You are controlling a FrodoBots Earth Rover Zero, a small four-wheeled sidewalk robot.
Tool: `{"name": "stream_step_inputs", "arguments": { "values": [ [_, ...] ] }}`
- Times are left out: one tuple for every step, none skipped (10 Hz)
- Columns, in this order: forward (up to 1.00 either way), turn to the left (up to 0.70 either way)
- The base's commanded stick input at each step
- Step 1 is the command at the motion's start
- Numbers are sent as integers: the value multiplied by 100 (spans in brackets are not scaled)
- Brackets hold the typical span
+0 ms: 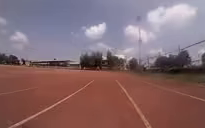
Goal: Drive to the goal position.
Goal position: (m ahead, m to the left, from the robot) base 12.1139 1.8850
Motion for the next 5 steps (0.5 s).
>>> {"name": "stream_step_inputs", "arguments": {
  "values": [
    [70, 0],
    [70, -1],
    [70, -9],
    [70, -22],
    [70, -32]
  ]
}}
